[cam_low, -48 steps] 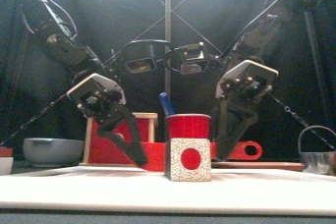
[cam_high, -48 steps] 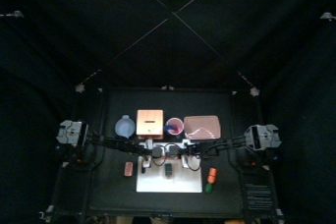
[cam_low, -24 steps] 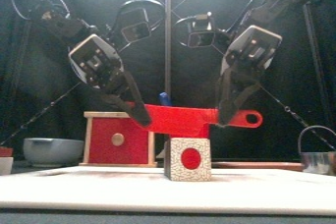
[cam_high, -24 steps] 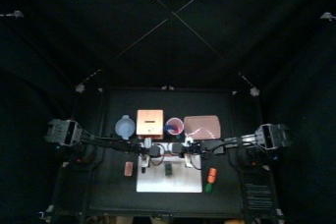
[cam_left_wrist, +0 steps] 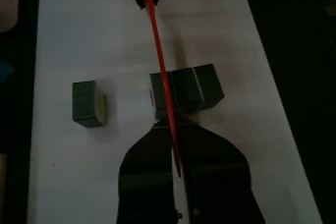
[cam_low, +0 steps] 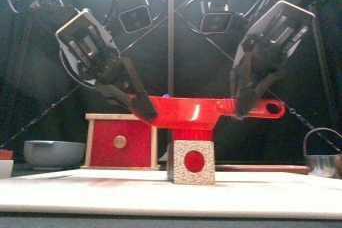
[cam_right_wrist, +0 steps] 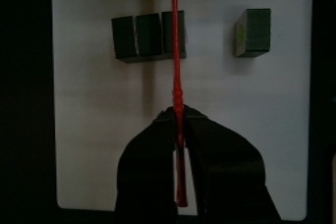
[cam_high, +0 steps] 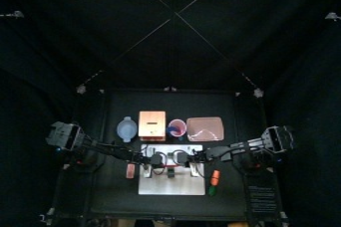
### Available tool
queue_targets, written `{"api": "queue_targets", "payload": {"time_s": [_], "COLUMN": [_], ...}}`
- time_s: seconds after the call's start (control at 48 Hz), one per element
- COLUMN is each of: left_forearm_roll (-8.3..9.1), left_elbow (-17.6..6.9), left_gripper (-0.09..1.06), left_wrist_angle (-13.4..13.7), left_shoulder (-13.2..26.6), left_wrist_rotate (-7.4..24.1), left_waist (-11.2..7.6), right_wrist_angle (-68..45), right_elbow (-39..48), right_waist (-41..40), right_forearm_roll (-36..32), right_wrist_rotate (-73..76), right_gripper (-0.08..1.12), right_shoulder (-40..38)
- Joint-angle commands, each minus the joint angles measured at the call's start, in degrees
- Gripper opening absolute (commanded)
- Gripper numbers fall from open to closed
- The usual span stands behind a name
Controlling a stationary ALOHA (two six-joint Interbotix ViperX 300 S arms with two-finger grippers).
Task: Cut the sushi into 4 pieces with the knife
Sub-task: Cut the sushi into 4 pieces
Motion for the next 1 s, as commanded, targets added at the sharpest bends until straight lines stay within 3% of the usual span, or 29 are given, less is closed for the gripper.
{"api": "queue_targets", "payload": {"time_s": [0.021, 0.167, 1.0], "left_forearm_roll": [-0.79, -1.85, -3.96], "left_elbow": [-0.53, -0.53, 0.88], "left_gripper": [0.28, 0.28, 0.28], "left_wrist_angle": [-0.44, -1.23, -1.32], "left_shoulder": [0.53, 1.41, 2.72], "left_wrist_rotate": [0.18, 0.18, 0.18], "left_waist": [-1.76, -1.76, -2.29], "right_wrist_angle": [0.00, -0.18, -0.53], "right_elbow": [-0.35, -0.35, -1.32], "right_waist": [-0.09, -0.09, 0.00], "right_forearm_roll": [0.00, -0.18, 0.09], "right_wrist_rotate": [-0.09, -0.18, -0.18], "right_gripper": [0.26, 0.26, 0.26], "right_shoulder": [-0.79, 0.00, 2.55]}}
